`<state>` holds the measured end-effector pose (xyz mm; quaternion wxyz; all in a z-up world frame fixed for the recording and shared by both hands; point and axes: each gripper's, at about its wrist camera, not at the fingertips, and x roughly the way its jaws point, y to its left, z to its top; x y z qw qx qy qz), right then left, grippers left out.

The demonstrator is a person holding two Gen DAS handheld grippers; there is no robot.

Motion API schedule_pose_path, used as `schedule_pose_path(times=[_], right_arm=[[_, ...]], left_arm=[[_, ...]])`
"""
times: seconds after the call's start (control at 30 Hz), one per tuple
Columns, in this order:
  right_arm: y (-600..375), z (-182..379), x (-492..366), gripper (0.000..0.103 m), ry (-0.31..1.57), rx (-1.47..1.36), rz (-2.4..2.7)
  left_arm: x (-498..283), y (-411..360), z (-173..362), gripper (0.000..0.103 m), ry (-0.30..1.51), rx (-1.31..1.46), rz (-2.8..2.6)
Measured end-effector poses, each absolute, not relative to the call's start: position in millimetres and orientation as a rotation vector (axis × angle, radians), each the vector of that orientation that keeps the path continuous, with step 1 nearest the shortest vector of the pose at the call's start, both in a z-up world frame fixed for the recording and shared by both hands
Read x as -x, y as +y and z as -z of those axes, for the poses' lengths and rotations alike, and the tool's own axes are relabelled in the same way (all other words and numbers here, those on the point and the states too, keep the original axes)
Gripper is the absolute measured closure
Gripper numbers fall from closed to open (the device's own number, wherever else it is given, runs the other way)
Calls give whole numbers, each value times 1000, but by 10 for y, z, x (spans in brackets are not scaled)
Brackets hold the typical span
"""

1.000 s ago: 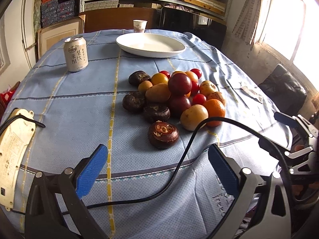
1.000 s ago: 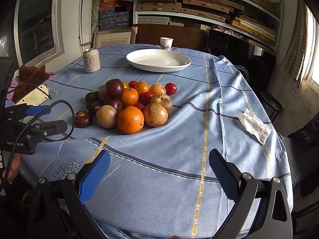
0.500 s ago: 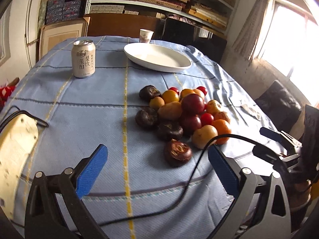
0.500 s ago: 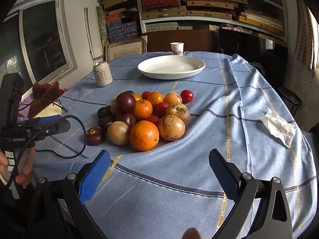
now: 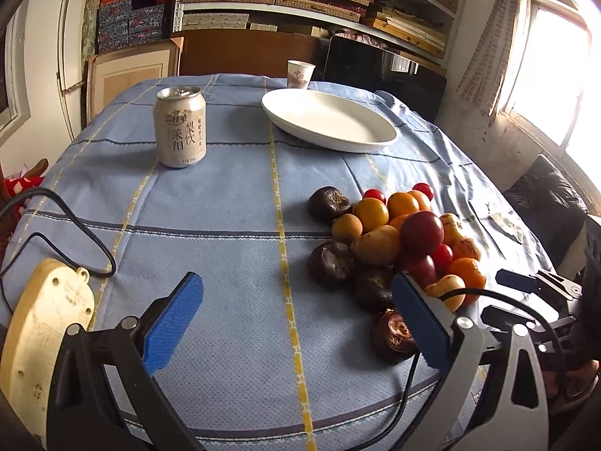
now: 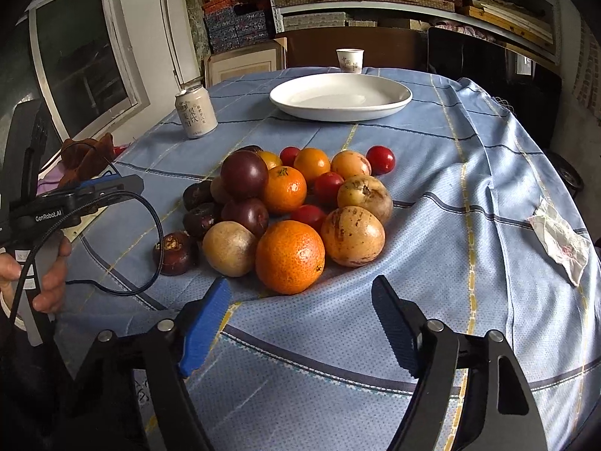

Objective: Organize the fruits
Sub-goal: 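Reach the right gripper to the large orange and close on it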

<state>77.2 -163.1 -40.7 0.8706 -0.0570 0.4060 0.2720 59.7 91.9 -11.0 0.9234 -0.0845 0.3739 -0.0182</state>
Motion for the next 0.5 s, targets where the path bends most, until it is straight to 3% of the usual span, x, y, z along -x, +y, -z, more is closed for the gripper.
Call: schedule_pose_path(times=[0.17,0.5], right_arm=[[-1579,486,-837,43,887,110,-578],[-1521,540,-971,50,963,70,-606]], left_arm=[[-576,935,190,5,776,180,62],[-534,907,246,5,762,182,109]])
